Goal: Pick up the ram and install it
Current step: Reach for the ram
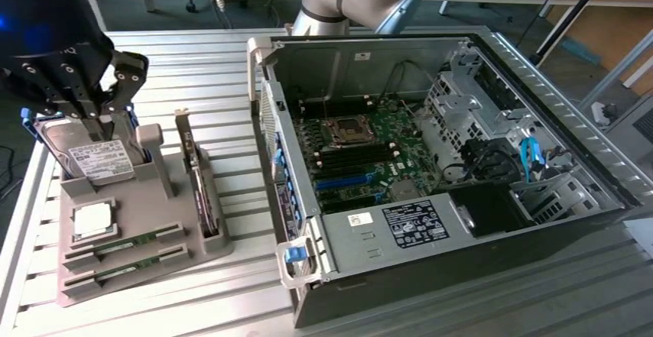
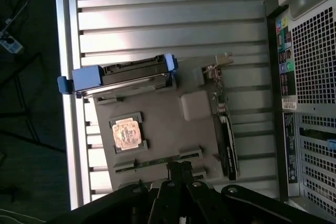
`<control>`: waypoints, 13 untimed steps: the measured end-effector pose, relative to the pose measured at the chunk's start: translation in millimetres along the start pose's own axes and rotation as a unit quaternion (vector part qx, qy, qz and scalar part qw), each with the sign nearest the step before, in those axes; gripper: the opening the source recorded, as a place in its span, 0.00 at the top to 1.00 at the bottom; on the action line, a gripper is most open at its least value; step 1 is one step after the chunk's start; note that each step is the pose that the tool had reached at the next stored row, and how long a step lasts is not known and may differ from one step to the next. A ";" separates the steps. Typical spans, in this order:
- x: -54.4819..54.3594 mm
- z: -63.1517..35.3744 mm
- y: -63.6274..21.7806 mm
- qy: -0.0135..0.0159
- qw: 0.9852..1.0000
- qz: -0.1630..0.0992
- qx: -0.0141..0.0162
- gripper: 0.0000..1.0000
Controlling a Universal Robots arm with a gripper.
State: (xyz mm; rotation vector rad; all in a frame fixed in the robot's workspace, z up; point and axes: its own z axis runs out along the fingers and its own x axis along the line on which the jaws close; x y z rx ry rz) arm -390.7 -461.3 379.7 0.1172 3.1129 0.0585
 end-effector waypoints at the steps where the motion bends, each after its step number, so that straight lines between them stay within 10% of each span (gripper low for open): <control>1: 0.0 0.1 -2.6 0.000 1.000 0.000 0.000 0.89; 13: -0.5 0.0 -45.6 0.000 1.000 0.000 0.005 0.89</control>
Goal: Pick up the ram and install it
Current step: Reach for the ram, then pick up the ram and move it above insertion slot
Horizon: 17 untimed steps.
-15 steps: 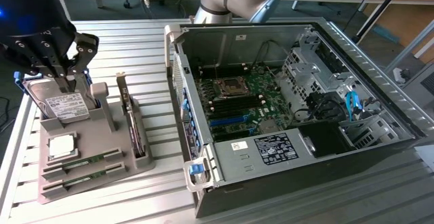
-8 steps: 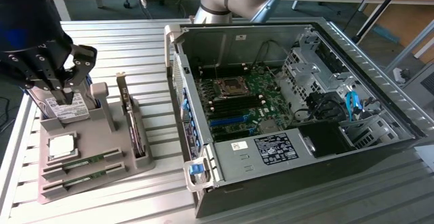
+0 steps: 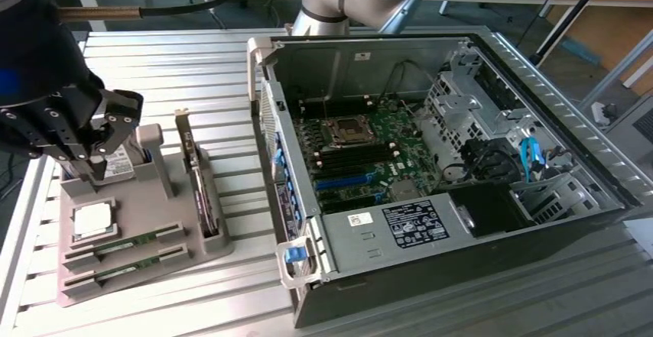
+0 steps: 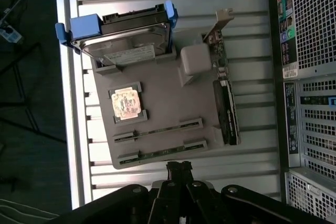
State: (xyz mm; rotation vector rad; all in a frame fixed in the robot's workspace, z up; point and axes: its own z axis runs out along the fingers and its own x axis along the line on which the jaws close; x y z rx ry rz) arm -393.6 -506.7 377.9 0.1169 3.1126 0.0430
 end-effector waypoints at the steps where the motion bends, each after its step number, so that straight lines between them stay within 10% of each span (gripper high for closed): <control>1: 0.0 0.0 -0.4 0.000 1.000 0.000 0.000 0.89; 14: 0.0 0.1 -0.4 0.000 1.000 0.000 0.000 0.89; 17: 0.3 12.7 -0.8 0.000 1.000 0.000 0.001 0.89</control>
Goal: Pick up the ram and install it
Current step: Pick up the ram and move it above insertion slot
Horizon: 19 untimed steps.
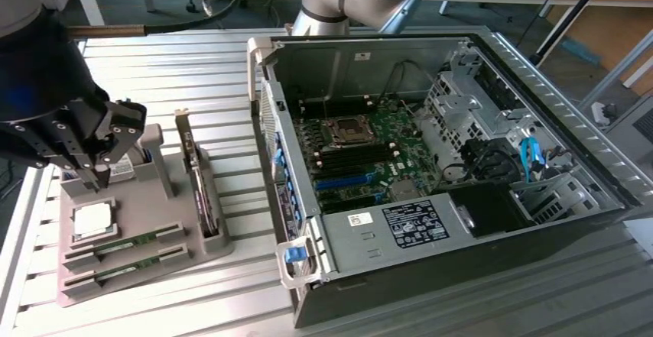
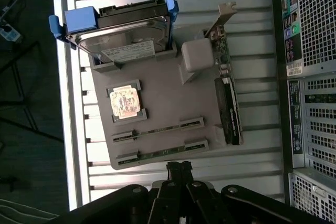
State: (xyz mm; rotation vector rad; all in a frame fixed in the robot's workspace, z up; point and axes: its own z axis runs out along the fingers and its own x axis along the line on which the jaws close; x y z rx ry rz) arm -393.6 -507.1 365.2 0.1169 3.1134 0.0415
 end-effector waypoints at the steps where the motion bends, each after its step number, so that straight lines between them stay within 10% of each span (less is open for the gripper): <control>1: 0.1 2.7 -0.1 0.000 1.000 0.000 0.000 0.89; 19: 1.1 38.4 -1.7 0.000 1.000 0.000 0.000 0.89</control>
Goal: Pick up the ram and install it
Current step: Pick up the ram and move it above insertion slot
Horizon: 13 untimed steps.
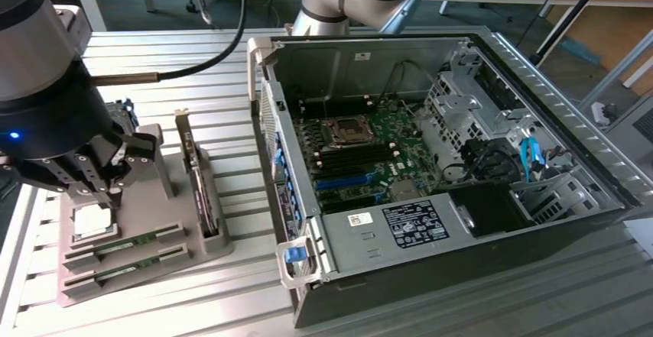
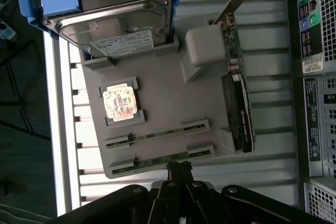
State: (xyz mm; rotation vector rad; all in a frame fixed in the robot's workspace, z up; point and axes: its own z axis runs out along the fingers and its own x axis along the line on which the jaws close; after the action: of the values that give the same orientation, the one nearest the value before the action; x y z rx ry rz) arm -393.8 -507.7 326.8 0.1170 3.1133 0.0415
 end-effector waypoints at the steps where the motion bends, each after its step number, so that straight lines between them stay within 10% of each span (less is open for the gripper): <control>1: 0.1 2.1 -0.3 0.000 1.000 0.000 0.000 0.89; 13: 0.6 32.8 -4.6 0.000 1.000 0.000 0.000 0.89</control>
State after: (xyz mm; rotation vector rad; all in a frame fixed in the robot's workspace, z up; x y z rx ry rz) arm -393.9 -511.4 293.8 0.1170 3.1135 0.0413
